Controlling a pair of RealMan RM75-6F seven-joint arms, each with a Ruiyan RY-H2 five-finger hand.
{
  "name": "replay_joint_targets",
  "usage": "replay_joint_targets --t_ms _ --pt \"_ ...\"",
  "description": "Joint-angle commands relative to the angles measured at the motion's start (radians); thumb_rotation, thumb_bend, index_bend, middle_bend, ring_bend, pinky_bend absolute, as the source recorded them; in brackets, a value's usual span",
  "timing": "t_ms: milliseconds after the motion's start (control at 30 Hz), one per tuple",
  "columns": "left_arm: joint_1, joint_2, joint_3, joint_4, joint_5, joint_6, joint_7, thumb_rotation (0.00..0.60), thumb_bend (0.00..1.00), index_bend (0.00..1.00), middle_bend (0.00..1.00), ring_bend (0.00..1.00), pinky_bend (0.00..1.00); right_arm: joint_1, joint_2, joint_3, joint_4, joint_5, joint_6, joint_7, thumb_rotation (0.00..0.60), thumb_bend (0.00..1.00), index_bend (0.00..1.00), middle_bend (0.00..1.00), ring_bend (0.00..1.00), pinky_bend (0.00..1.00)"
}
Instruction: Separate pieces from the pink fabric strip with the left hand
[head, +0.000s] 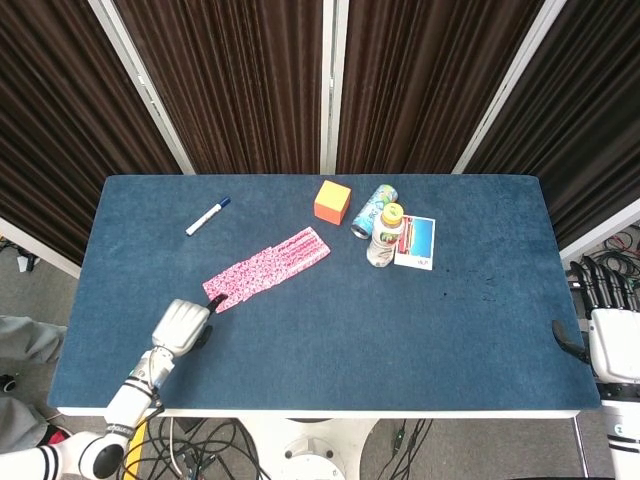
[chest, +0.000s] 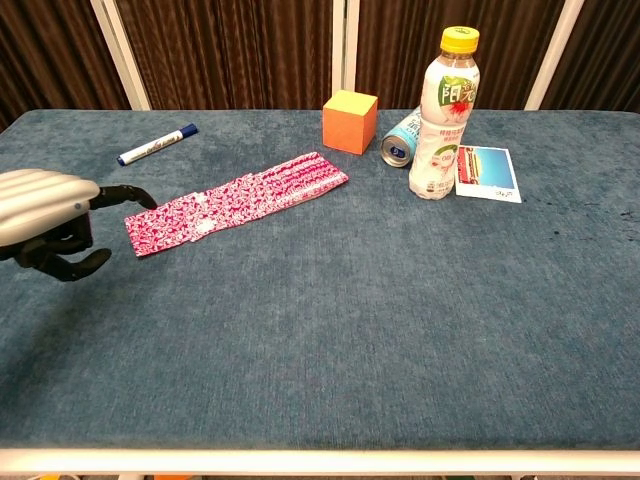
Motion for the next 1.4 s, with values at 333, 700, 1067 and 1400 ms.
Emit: replay_joint_targets --t_ms 333,700,1067,1400 --pt "-0.074 -0.036 -0.003 0.094 -0.135 -0.119 0.032 0.6 0.52 0.15 0.99 0.97 0.96 0.003 -0.001 0.0 0.04 -0.02 0.0 0.056 0.6 0.24 0.0 0.0 0.0 0.0" --pt "-0.103 -0.055 0.012 0.135 -0.173 -0.133 0.036 0.6 0.54 0.15 0.99 0.97 0.96 0.008 -0.02 0.002 0.071 -0.015 -0.008 0.07 0.6 0.25 0.0 0.0 0.0 0.0" --pt "-0.132 -0.049 0.022 0.165 -0.263 -0.167 0.057 0.6 0.54 0.15 1.0 0.97 0.96 0.021 -0.026 0.001 0.092 -0.009 -0.035 0.089 0.6 0.24 0.0 0.0 0.0 0.0" --pt "-0.161 -0.05 0.009 0.238 -0.333 -0.198 0.041 0.6 0.54 0.15 1.0 0.97 0.96 0.031 -0.029 0.006 0.082 -0.008 -0.042 0.067 0.6 0.25 0.0 0.0 0.0 0.0"
